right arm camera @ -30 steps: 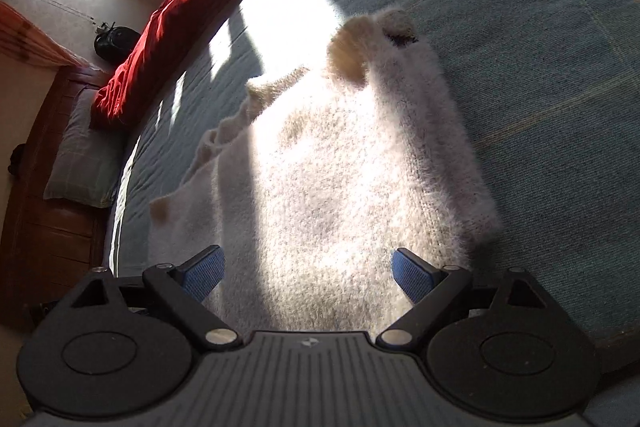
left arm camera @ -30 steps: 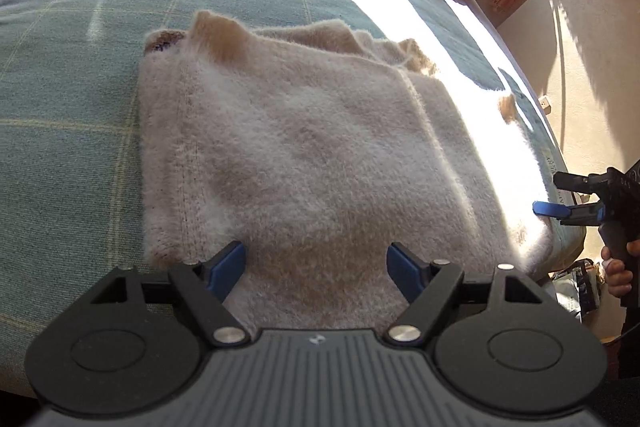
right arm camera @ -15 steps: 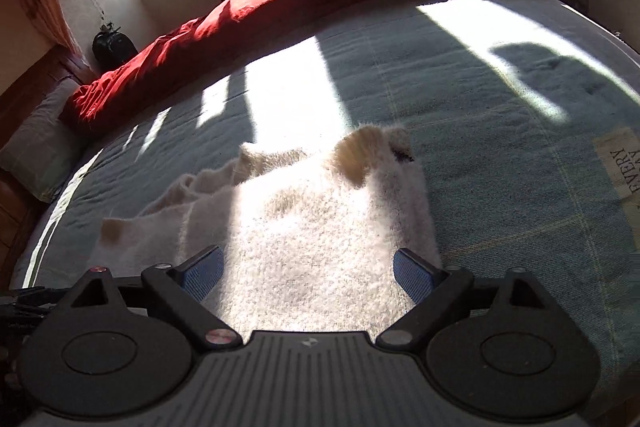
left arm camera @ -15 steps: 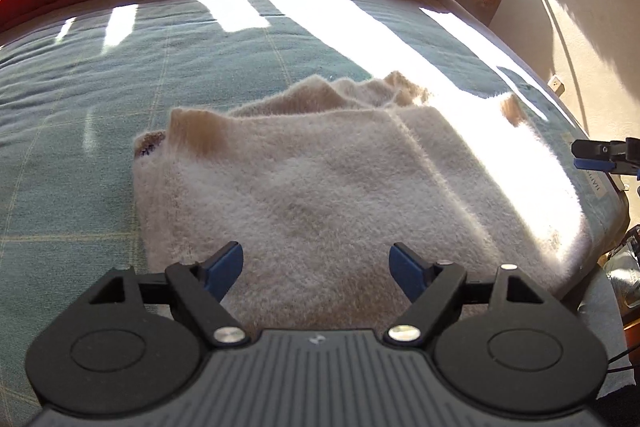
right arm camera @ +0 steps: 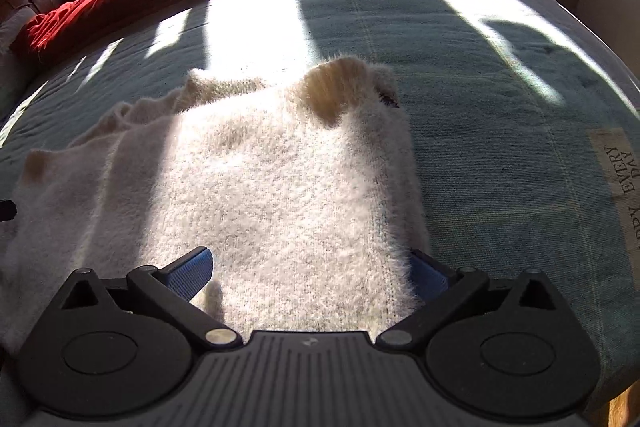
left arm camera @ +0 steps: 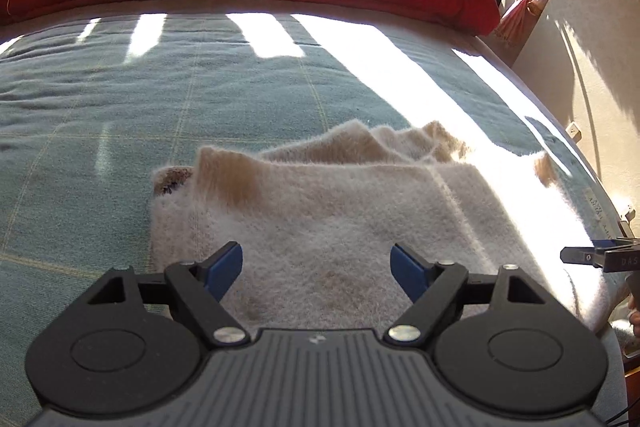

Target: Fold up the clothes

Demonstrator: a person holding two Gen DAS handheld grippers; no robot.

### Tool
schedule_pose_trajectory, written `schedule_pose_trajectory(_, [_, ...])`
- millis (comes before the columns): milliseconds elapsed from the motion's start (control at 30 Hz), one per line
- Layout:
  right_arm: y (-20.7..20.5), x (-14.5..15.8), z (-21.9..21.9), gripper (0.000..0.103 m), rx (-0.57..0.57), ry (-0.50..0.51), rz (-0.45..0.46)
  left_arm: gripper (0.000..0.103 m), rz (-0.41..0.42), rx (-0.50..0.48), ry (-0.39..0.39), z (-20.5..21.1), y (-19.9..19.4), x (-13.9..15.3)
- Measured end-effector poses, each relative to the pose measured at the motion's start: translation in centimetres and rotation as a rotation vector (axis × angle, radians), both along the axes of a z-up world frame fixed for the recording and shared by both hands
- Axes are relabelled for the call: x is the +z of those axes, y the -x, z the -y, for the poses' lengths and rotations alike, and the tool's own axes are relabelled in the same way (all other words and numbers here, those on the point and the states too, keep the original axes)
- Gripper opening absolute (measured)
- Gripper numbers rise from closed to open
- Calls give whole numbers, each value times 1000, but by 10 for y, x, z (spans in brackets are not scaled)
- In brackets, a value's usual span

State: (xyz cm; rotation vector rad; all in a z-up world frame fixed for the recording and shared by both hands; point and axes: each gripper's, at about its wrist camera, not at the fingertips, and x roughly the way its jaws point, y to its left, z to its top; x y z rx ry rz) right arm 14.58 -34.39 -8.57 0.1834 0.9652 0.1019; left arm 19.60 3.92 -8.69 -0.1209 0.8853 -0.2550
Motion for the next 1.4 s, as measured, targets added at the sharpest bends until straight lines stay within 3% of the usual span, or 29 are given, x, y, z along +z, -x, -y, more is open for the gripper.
schedule_pose_trajectory(133, [2,25,-11,103,41,11,98,81,0,31,-48,-1,-28,-10])
schedule_pose_trajectory(233, [-2,36,-23,103,91,6,160,81,-45,57,-48,-9,-39,-28])
schedule_pose_trajectory(433, [-22,10,-35,103,128,40,97,81,-19,55,-17,-14,-37,-20])
schedule_pose_trajectory(600, [-22,-8,-34,103,128,33,68,81,25,2,54,-9,-44,-15])
schedule_pose_trajectory(667, [-23,-10,-36,103,139,45,61,81,25,11,2,-4,-52,-22])
schedule_pose_trajectory(800, [-23,-16,-31,103,115,-1,58,81,-21,36,8,-7,-68,-41])
schedule_pose_trajectory(867, [-24,-16,-30,103,113,-7,47,81,-18,31,-34,0,-68,-39])
schedule_pose_trajectory(967, [-30,-6,-30,103,133,-2,18,81,-8,23,-19,6,-59,-23])
schedule_pose_trajectory(1167, [-47,30,-11,103,63,-87,201,82,20,6,40,11,-39,-9])
schedule_pose_trajectory(1267, [-69,25,-7,103,61,-114,206,82,-5,32,28,10,-39,-19])
schedule_pose_trajectory(1400, [-91,8,-11,103,65,-79,178,82,-14,70,26,3,-41,-29])
